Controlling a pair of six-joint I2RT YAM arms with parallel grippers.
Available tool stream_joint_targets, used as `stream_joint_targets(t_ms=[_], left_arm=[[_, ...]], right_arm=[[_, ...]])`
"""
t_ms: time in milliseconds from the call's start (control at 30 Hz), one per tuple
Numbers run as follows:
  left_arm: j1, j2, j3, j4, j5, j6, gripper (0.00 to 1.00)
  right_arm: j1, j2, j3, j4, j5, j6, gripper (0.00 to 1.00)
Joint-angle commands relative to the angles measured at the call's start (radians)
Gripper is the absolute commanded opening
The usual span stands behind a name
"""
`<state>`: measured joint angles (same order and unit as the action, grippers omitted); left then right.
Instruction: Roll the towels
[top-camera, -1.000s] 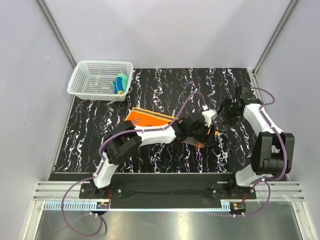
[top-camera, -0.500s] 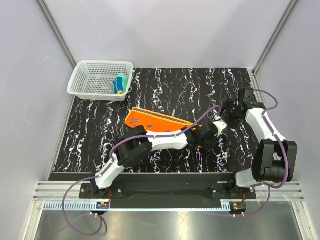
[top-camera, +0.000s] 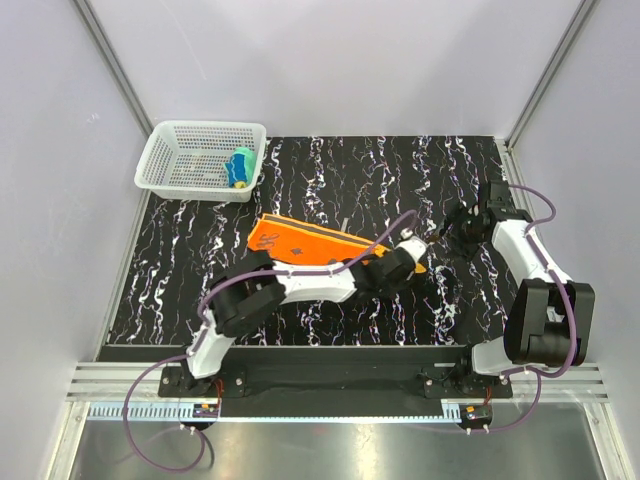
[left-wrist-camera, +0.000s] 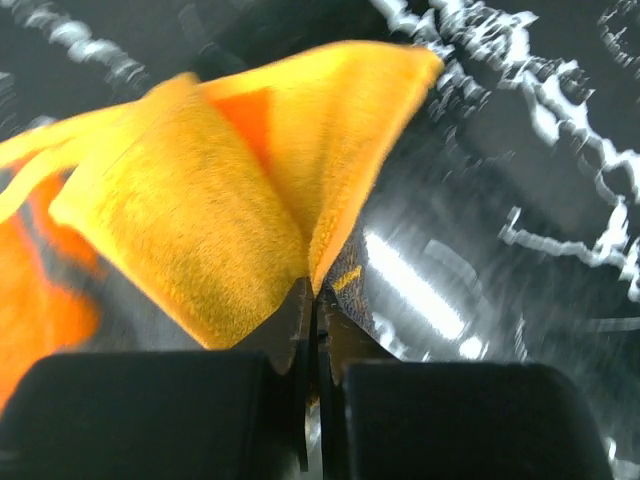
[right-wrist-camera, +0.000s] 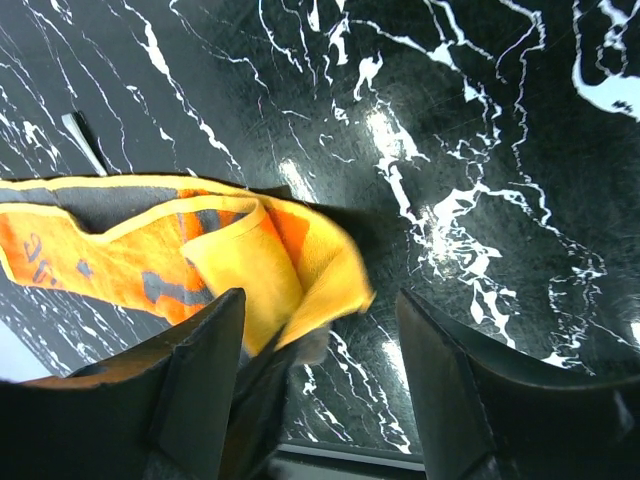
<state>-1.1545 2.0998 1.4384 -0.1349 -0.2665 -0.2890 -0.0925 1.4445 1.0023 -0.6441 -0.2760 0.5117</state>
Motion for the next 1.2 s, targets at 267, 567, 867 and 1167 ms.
stream_joint_targets(t_ms=[267,567,867,1167], left_arm=[[0.093,-0.288,-0.27,0.299,0.059,-0.203,0.0],[0.13,-0.268,-0.271,0.265,0.113,-0.409,0.0],[0.196,-0.245,-0.443,0.36,0.171,-0.621,0.0],[0.231,-0.176,-0.414,0.333,0.245,-0.612,0.0]], right_arm=[[-0.004,-0.021,-0.031,0.06,-0.048,0.025,0.68],[-0.004,0.001,-0.048,0.066,-0.061,0.022,0.69],[0.007,0.014,-0.289,0.424,-0.397,0.184,0.7],[0.118,0.094,-0.361,0.629,-0.414,0.254,0.7]])
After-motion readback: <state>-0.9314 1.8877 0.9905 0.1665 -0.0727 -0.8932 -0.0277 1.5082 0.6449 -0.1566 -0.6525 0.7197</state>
